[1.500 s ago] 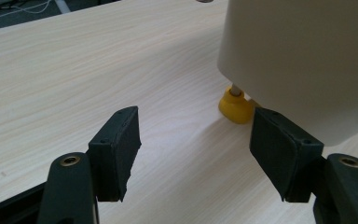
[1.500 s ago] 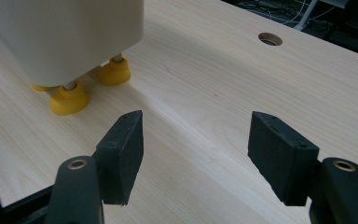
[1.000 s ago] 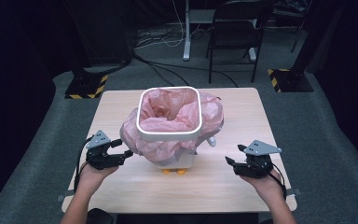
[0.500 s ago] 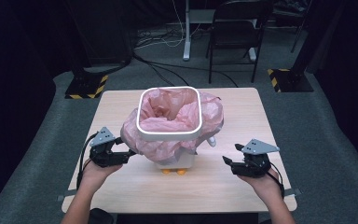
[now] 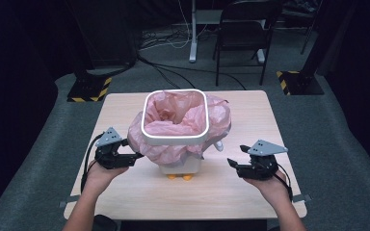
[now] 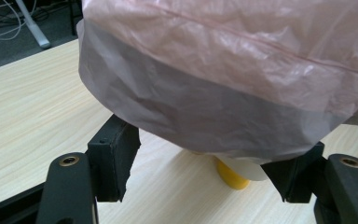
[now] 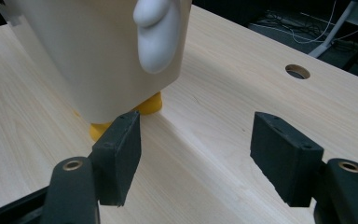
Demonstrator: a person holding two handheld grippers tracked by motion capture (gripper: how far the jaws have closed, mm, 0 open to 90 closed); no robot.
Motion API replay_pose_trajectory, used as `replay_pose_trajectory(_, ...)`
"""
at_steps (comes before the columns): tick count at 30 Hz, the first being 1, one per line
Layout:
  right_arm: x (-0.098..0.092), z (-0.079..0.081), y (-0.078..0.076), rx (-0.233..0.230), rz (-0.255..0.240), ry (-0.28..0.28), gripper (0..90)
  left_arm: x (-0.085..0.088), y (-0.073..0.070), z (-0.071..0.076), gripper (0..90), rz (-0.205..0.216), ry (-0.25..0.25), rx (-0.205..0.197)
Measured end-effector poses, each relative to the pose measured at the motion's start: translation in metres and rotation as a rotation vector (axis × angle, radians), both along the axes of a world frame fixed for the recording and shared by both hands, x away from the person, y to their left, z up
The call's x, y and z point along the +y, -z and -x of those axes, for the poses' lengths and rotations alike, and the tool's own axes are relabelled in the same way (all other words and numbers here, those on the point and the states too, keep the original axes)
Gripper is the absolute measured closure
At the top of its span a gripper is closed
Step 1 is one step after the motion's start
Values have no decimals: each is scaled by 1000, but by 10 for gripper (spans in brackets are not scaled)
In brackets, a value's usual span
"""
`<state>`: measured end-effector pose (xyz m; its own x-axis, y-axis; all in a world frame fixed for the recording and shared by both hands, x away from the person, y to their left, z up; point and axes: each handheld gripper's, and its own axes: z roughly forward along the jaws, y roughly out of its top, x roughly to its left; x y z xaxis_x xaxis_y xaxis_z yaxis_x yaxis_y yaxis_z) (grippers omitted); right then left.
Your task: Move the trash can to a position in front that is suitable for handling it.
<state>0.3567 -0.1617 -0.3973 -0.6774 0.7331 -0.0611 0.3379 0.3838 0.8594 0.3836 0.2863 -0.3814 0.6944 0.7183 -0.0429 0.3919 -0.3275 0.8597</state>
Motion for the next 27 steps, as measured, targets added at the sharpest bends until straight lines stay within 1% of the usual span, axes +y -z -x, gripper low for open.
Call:
replay_pose_trajectory(4, 2, 1, -3, -6, -3, -7, 320, -2, -5, 3, 325, 9, 14, -11)
replay_pose_trajectory(8, 3, 2, -6, -14, -12, -14, 318, -2, -12, 3, 325, 13, 11, -22)
replay_pose_trajectory(9, 3, 2, -8, -18, -14, -19, 318, -1, -14, 2, 326, 27, 10, -22)
replay_pose_trajectory(15, 7, 1, -12, -28, -24, -30, 317, -2, -15, 0, 337, 27, 12, -16)
replay_pose_trajectory(18, 10, -1, -14, -31, -26, -35, 317, -2, -13, -2, 355, 27, 10, -11)
replay_pose_trajectory(19, 13, -3, -15, -33, -27, -35, 318, -2, -13, -2, 382, 27, 12, -11)
replay_pose_trajectory(27, 24, -11, -18, -40, -27, -48, 324, -3, -12, -4, 459, 37, 17, -8)
